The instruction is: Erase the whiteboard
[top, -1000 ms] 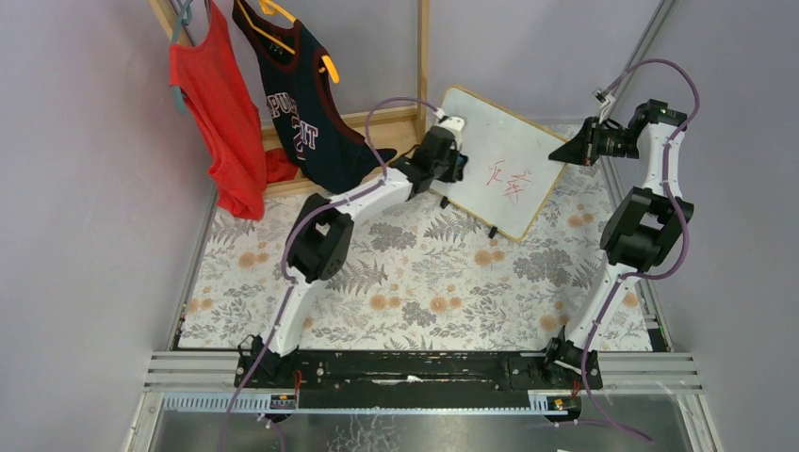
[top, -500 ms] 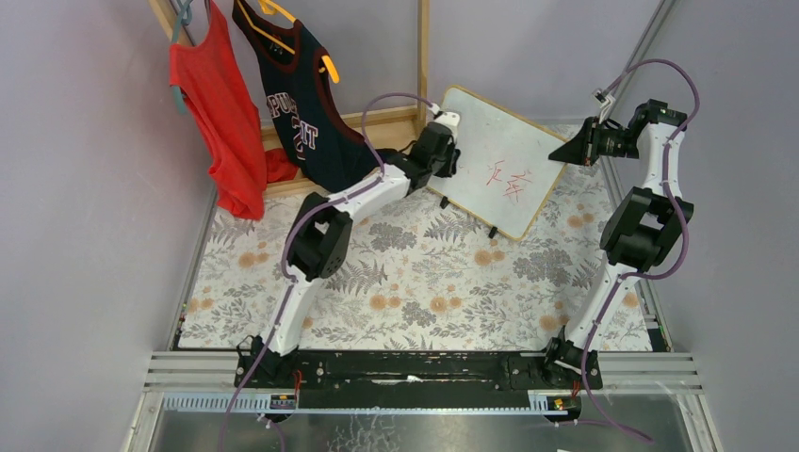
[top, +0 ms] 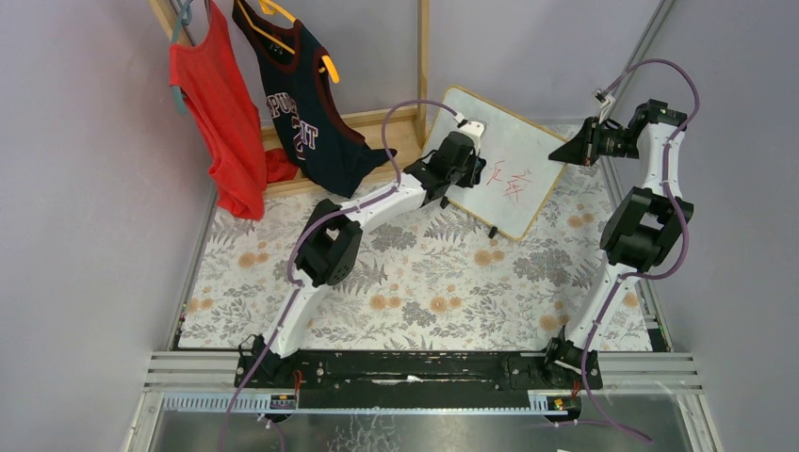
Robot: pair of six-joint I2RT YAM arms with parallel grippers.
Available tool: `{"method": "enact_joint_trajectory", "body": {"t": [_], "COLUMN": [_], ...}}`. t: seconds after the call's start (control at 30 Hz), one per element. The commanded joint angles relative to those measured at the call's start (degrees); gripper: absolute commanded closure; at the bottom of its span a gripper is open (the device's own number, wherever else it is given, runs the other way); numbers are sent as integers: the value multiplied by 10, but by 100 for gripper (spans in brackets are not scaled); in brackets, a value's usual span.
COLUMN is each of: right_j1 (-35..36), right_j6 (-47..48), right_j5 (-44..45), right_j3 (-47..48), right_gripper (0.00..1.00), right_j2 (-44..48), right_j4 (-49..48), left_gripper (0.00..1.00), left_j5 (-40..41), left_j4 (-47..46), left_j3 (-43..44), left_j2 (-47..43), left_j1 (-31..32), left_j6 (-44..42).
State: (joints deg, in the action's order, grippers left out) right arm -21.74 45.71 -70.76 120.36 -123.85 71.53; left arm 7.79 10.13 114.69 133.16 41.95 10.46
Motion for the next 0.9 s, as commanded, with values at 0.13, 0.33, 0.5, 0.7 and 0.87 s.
{"method": "enact_joint_trajectory", "body": {"t": [0.13,0.33,0.5,0.7,0.87], "right_j1": [22,23,23,23,23], "right_j6": [51,51,52,51,52], "right_j5": [47,47,47,46,47], "right_j3": [0,0,1,4,1], "right_gripper": [100,100,100,100,100], "right_j2": [-4,-5,-3,-6,-1], "right_j4": [29,29,30,31,32], "left_gripper": [100,100,100,100,100], "left_j5": [-6,8,6,-2,-12], "left_j4": [-31,-26,-21,-12,-2], "left_j3": [-73,-74,-60,-31,4], "left_j2": [-20,-24,-17,-2,22], "left_j1": [-65,-83,-83,-36,1], "left_j6": [-8,-27,-19,-7,6]}}
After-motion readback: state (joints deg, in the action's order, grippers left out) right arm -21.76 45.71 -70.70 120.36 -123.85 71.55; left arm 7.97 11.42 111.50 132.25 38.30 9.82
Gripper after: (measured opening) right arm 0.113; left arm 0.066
